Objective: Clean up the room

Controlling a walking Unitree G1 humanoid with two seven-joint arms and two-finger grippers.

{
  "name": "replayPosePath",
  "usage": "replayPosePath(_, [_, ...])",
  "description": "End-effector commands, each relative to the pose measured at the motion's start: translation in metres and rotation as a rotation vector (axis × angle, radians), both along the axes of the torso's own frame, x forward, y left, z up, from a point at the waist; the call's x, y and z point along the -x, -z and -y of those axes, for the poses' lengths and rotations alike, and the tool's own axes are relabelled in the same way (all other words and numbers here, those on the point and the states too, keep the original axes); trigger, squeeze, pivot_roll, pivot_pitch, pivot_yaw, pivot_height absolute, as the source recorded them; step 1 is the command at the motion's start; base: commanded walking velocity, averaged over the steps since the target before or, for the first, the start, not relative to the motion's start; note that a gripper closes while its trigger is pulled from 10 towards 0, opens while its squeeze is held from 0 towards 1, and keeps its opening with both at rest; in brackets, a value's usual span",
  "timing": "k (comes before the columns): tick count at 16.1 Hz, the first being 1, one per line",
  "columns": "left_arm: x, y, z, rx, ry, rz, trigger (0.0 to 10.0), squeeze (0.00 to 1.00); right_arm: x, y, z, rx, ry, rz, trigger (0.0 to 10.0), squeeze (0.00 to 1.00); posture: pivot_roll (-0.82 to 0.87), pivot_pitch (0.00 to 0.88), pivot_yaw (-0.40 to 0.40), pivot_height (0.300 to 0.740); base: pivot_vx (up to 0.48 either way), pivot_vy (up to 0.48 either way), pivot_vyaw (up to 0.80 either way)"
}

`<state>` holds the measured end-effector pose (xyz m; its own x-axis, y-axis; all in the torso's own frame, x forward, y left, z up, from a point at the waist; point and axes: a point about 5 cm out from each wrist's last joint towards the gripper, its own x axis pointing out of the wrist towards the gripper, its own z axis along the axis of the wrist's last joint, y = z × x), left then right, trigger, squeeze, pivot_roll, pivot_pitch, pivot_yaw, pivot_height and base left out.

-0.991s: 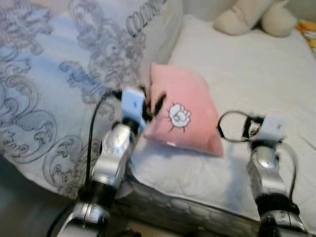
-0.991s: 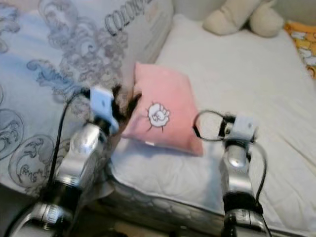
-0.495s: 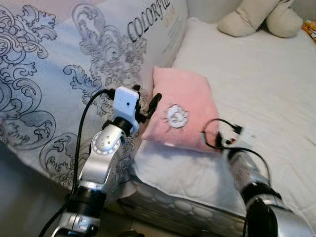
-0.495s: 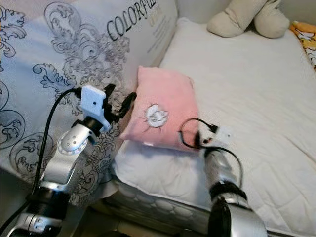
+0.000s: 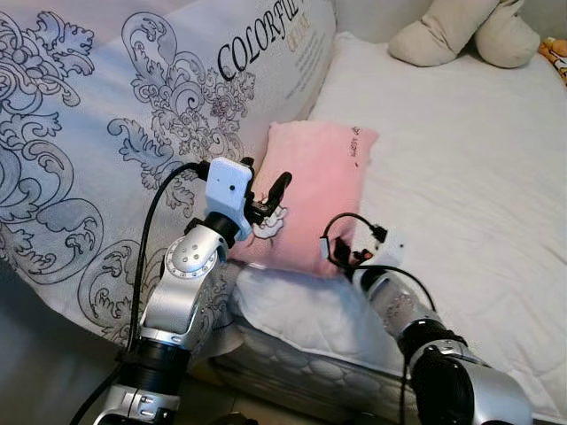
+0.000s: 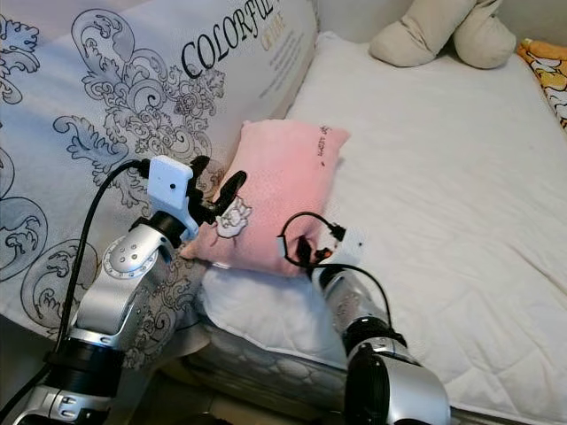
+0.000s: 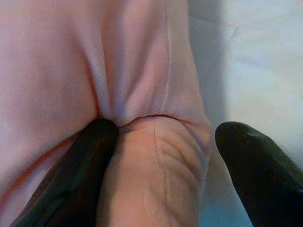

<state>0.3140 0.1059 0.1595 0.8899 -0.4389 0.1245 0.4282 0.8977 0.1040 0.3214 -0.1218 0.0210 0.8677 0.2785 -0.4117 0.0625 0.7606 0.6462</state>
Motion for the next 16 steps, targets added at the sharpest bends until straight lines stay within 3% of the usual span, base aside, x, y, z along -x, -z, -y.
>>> replayPosePath(1, [0.002, -0.002, -0.003, -0.007, -0.015, 0.004, 10.0, 0.00, -0.003, -0.004, -0.011, -0.042, -0.028, -0.002, 10.0, 0.00, 0.03, 0.000, 0.056, 0.740, 0.000, 0.000, 0.00])
replayPosePath(4, [0.001, -0.002, -0.001, -0.006, -0.012, 0.001, 10.0, 0.00, -0.004, -0.006, -0.018, -0.092, -0.044, 0.000, 10.0, 0.00, 0.02, 0.000, 0.059, 0.740, 0.000, 0.000, 0.00])
replayPosePath(6, [-0.001, -0.004, 0.001, -0.006, -0.007, 0.003, 10.0, 0.00, -0.008, -0.012, -0.018, -0.178, -0.005, -0.006, 10.0, 0.00, 0.01, 0.000, 0.062, 0.740, 0.000, 0.000, 0.00])
replayPosePath(11, [-0.002, -0.004, -0.001, -0.012, -0.011, 0.003, 10.0, 0.00, -0.020, -0.039, -0.053, -0.313, -0.090, 0.062, 10.0, 0.00, 0.01, 0.000, 0.067, 0.740, 0.000, 0.000, 0.00])
replayPosePath(14, [-0.002, -0.002, 0.000, -0.013, -0.014, -0.003, 10.0, 0.00, -0.016, -0.033, -0.050, -0.259, -0.117, 0.045, 10.0, 0.00, 0.01, 0.000, 0.060, 0.740, 0.000, 0.000, 0.00])
replayPosePath(15, [-0.001, -0.002, 0.000, -0.013, -0.016, -0.003, 10.0, 0.00, -0.015, -0.029, -0.044, -0.195, -0.121, 0.044, 10.0, 0.00, 0.01, 0.000, 0.060, 0.740, 0.000, 0.000, 0.00])
replayPosePath(16, [-0.001, -0.001, 0.000, -0.011, -0.018, -0.003, 10.0, 0.00, -0.013, -0.025, -0.034, -0.071, -0.127, 0.072, 10.0, 0.00, 0.01, 0.000, 0.054, 0.740, 0.000, 0.000, 0.00])
